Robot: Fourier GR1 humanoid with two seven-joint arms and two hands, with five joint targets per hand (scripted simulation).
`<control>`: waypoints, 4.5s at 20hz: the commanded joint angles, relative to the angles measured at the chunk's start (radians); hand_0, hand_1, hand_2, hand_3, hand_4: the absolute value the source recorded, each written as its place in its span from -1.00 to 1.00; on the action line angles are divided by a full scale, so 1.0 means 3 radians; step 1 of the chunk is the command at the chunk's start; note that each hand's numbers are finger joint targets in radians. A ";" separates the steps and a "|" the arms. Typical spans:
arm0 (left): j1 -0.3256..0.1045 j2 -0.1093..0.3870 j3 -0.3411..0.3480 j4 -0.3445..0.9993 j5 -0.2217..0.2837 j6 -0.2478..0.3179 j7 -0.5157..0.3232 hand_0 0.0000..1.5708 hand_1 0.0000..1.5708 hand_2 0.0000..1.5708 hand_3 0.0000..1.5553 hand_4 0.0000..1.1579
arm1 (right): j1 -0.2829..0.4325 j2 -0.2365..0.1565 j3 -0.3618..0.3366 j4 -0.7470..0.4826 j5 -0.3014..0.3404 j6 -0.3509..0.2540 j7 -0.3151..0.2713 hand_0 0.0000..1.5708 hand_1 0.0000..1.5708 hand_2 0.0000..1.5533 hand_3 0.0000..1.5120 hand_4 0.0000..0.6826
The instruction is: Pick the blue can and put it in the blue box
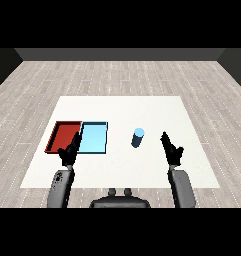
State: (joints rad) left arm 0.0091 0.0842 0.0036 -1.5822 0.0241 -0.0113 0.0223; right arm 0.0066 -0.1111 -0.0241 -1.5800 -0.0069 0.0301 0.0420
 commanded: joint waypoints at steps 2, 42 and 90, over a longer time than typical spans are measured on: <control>-0.0012 -0.0016 0.0002 0.0041 -0.0068 -0.0032 -0.0031 -1.00 -1.00 -1.00 -1.00 -1.00 | -0.0297 -0.0034 -0.0153 0.0271 -0.0001 0.0045 -0.0058 -1.00 -1.00 -1.00 -1.00 -1.00; -0.0040 -0.0209 0.0159 -0.0065 0.0398 -0.0193 -0.1380 -1.00 -1.00 -1.00 -1.00 -1.00 | -0.1271 -0.0075 -0.0578 0.1822 -0.0846 0.0608 -0.1096 -1.00 -1.00 -1.00 -1.00 -1.00; -0.0244 -0.0098 0.0354 0.0501 0.0436 -0.0321 -0.1814 -1.00 -1.00 -1.00 -1.00 -1.00 | -0.2350 0.0342 -0.0495 0.3882 -0.0640 0.0388 -0.2022 -1.00 -1.00 -1.00 -1.00 -1.00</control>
State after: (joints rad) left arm -0.0098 0.0515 0.0932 -1.5523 0.1644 -0.0961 -0.4600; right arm -0.6593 -0.0211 -0.1619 -0.4668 -0.2012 0.1658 -0.5469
